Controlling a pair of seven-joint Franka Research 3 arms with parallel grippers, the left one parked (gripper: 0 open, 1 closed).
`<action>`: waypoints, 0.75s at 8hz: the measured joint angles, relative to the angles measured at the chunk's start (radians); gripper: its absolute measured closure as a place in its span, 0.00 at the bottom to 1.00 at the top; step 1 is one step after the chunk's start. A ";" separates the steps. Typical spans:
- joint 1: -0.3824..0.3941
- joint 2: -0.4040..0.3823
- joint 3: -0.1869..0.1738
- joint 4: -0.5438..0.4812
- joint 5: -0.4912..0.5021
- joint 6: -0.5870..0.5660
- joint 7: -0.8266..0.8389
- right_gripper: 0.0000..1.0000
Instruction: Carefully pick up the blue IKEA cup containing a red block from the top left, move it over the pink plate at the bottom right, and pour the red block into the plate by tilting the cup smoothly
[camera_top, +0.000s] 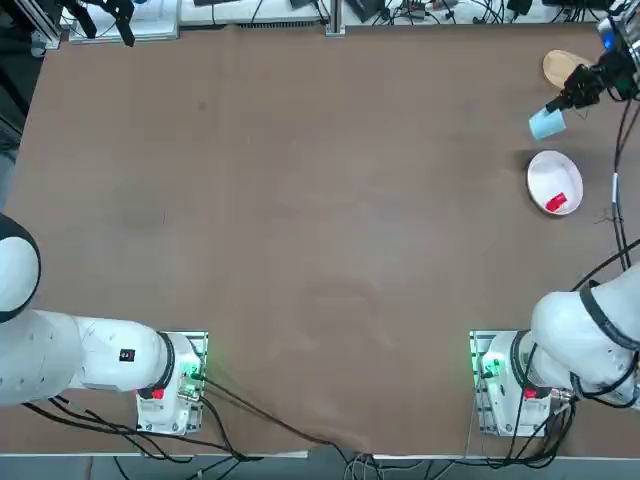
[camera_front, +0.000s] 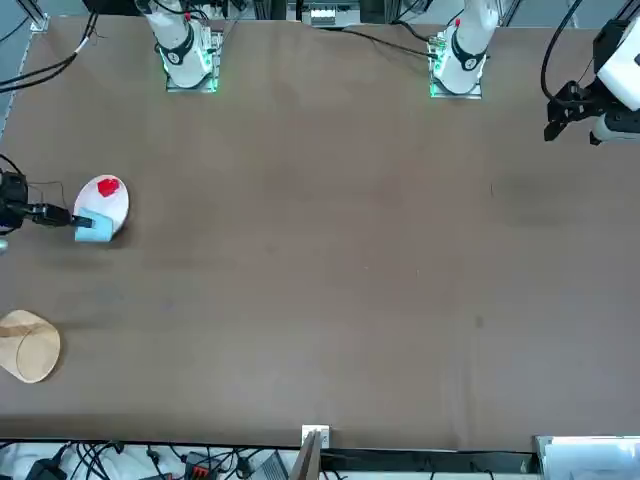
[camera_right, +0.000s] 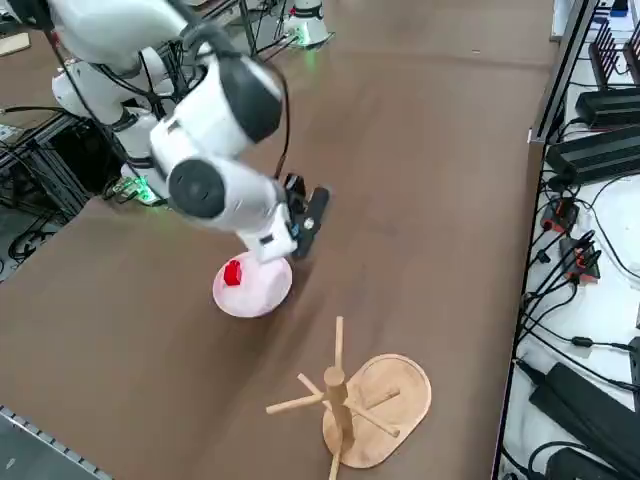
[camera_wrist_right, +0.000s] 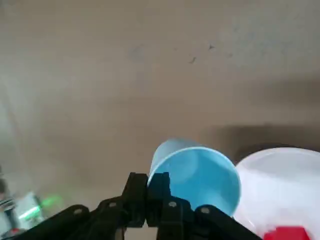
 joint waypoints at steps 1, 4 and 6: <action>0.044 -0.028 0.000 -0.003 -0.059 0.028 0.060 0.98; 0.170 -0.076 0.000 -0.005 -0.201 0.066 0.241 0.98; 0.237 -0.092 -0.002 -0.004 -0.231 0.074 0.334 0.98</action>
